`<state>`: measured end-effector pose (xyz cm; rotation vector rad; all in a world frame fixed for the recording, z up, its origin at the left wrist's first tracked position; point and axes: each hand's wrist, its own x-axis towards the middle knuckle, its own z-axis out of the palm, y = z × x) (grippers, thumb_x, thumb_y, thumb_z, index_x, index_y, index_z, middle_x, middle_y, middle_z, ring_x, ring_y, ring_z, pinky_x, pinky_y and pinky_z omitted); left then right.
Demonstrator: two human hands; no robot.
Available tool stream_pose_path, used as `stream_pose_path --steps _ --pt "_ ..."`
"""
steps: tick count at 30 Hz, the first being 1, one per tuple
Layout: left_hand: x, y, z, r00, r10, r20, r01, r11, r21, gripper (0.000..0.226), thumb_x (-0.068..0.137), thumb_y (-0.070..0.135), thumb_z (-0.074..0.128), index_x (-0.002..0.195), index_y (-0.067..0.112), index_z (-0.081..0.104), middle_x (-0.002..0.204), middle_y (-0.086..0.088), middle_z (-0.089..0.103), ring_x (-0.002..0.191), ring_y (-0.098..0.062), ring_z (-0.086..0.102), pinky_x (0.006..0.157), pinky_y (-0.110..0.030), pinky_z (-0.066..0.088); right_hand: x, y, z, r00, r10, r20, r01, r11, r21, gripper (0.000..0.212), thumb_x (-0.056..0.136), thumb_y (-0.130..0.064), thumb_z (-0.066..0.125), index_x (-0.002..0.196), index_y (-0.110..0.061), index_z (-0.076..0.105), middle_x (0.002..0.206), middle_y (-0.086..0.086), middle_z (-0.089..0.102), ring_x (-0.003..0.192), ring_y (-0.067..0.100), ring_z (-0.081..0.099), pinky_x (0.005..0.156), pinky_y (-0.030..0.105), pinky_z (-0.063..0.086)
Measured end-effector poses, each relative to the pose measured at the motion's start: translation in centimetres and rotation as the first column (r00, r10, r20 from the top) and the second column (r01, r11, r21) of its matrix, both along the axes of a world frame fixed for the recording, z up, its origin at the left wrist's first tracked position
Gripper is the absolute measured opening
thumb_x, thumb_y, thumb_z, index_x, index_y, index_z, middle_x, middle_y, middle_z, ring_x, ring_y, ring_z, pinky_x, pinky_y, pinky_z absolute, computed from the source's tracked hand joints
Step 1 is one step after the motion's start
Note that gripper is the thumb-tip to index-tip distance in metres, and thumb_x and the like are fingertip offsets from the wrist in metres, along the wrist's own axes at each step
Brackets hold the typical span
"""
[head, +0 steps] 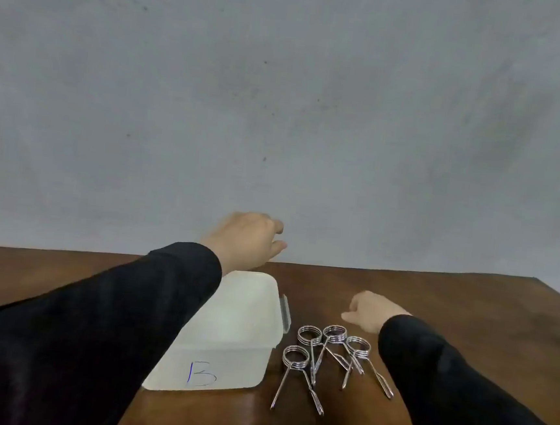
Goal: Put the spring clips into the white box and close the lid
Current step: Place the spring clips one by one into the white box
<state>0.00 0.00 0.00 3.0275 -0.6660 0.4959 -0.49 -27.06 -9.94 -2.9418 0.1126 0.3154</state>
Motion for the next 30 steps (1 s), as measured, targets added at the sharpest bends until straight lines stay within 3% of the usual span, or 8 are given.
stream_pose_path --steps 5,10,15,21,26,28,30 --pt "0.6 1.8 -3.8 0.981 0.099 -0.165 -0.102 0.995 -0.014 0.047 0.105 0.046 0.041 0.140 0.020 0.059 0.136 -0.004 0.065 0.120 -0.028 0.063 0.096 -0.039 0.049 0.4 0.4 -5.2 0.997 -0.035 -0.071 0.038 0.999 0.036 0.040 0.097 -0.038 0.058 0.127 -0.010 0.061 0.124 0.007 0.067 0.112 0.024 0.063 0.096 0.035 0.051" --pt "1.4 5.4 -6.4 0.950 0.197 -0.244 -0.207 0.978 -0.015 0.045 0.106 0.042 0.042 0.140 0.020 0.058 0.134 -0.005 0.065 0.119 -0.028 0.062 0.096 -0.038 0.048 1.9 1.9 -8.3 0.992 -0.101 -0.077 0.103 0.994 0.027 0.032 0.092 -0.045 0.059 0.102 -0.016 0.067 0.105 0.006 0.072 0.096 0.028 0.067 0.085 0.036 0.055" --pt "2.1 9.5 -8.4 0.925 0.259 -0.278 -0.284 0.958 -0.052 0.047 0.105 0.043 0.044 0.143 0.020 0.058 0.140 -0.003 0.063 0.127 -0.025 0.060 0.103 -0.038 0.045 2.5 3.3 -9.4 0.972 -0.235 -0.027 0.236 0.972 0.015 0.034 0.088 -0.041 0.064 0.111 -0.015 0.066 0.110 0.009 0.071 0.099 0.031 0.067 0.089 0.042 0.055" --pt "3.7 15.3 -10.1 0.872 0.333 -0.360 -0.393 0.913 -0.109 0.053 0.106 0.044 0.042 0.152 0.019 0.050 0.147 -0.008 0.058 0.131 -0.029 0.056 0.106 -0.041 0.044 3.1 4.2 -9.7 0.952 -0.306 0.012 0.306 0.952 0.006 0.032 0.088 -0.036 0.065 0.110 -0.013 0.065 0.110 0.010 0.071 0.100 0.031 0.067 0.081 0.035 0.053" --pt "4.7 18.5 -11.8 0.810 0.300 -0.503 -0.429 0.889 -0.161 0.055 0.110 0.037 0.037 0.157 0.010 0.042 0.161 -0.009 0.044 0.148 -0.027 0.039 0.117 -0.035 0.030 3.2 4.6 -8.7 0.943 -0.323 0.081 0.324 0.946 -0.003 0.035 0.088 -0.040 0.067 0.105 -0.010 0.065 0.097 0.009 0.071 0.089 0.029 0.068 0.073 0.033 0.052" --pt "5.2 19.0 -12.5 0.797 0.266 -0.542 -0.432 0.879 -0.204 0.052 0.111 0.035 0.035 0.153 0.008 0.048 0.155 -0.010 0.052 0.141 -0.028 0.047 0.111 -0.034 0.035 3.2 4.7 -7.5 0.937 -0.328 0.120 0.329 0.944 0.006 0.033 0.088 -0.043 0.067 0.098 -0.011 0.063 0.086 0.006 0.067 0.080 0.026 0.067 0.071 0.033 0.055" --pt "5.6 19.5 -13.0 0.805 0.216 -0.553 -0.434 0.850 -0.300 0.045 0.111 0.032 0.035 0.136 0.006 0.062 0.120 -0.010 0.068 0.106 -0.025 0.061 0.081 -0.031 0.045 3.5 4.8 -5.7 0.927 -0.336 0.165 0.336 0.941 0.031 0.035 0.087 -0.044 0.066 0.090 -0.010 0.060 0.079 0.004 0.065 0.074 0.024 0.066 0.068 0.032 0.056"
